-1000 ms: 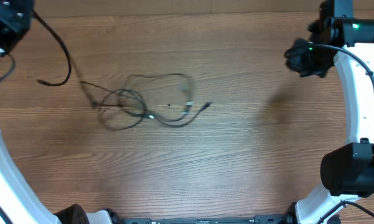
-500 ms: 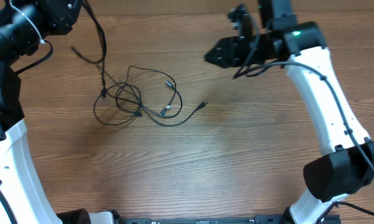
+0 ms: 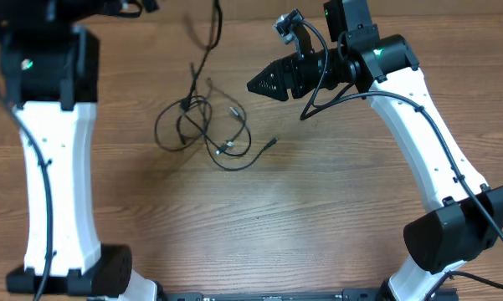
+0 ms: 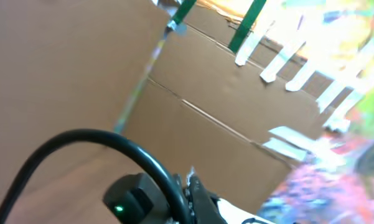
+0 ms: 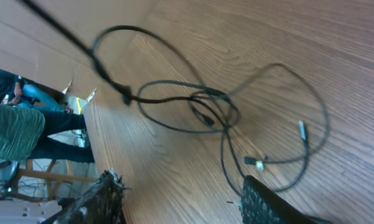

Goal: Untangle cables

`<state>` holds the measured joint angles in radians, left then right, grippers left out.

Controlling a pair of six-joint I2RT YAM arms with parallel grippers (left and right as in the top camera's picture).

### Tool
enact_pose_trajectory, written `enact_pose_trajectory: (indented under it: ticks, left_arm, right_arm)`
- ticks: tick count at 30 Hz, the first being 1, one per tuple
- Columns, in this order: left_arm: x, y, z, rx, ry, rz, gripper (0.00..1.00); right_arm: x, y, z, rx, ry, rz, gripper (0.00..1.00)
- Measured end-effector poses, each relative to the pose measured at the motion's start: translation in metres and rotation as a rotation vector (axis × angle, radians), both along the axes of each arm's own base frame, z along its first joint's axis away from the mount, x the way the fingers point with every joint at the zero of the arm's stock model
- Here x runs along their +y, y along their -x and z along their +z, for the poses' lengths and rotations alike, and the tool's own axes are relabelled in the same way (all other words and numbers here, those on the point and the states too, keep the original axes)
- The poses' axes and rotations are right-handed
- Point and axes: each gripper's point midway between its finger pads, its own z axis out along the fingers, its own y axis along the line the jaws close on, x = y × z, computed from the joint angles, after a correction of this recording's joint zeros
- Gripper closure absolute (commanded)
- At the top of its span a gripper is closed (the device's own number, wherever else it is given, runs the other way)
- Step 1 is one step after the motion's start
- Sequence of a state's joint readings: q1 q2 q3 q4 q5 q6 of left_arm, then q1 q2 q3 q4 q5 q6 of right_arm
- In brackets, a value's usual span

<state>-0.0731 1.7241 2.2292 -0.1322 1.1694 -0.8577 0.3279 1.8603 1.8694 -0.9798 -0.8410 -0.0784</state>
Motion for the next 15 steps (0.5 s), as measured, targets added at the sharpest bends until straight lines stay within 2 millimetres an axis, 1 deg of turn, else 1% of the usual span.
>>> enact_pose_trajectory:
  ticks: [4,8,10,12,14,15]
  left_arm:
    - [-0.013,-0.006,-0.008,0.089,0.023,-0.074,0.96]
    - [-0.019,-0.003,-0.010,0.142,0.029,-0.108,0.96]
    - [-0.020,-0.001,-0.010,0.151,0.031,-0.117,0.96]
    - [-0.020,-0.001,-0.010,0.159,0.031,-0.121,0.96]
    - [-0.020,-0.001,-0.010,0.165,0.033,-0.122,0.96]
    - [-0.020,-0.001,-0.010,0.168,0.033,-0.124,0.96]
  right_arm:
    - [0.002,-0.004,0.003,-0.018,-0.010,-0.003,0.41]
    - [0.006,-0.018,0.001,-0.016,-0.036,-0.033,0.41]
    - [0.010,-0.027,-0.006,0.009,-0.049,-0.055,0.41]
    - [0.016,-0.038,-0.017,0.050,-0.066,-0.075,0.41]
    - [0.023,-0.048,-0.034,0.110,-0.081,-0.093,0.40]
    - [0.027,-0.051,-0.043,0.139,-0.084,-0.100,0.38]
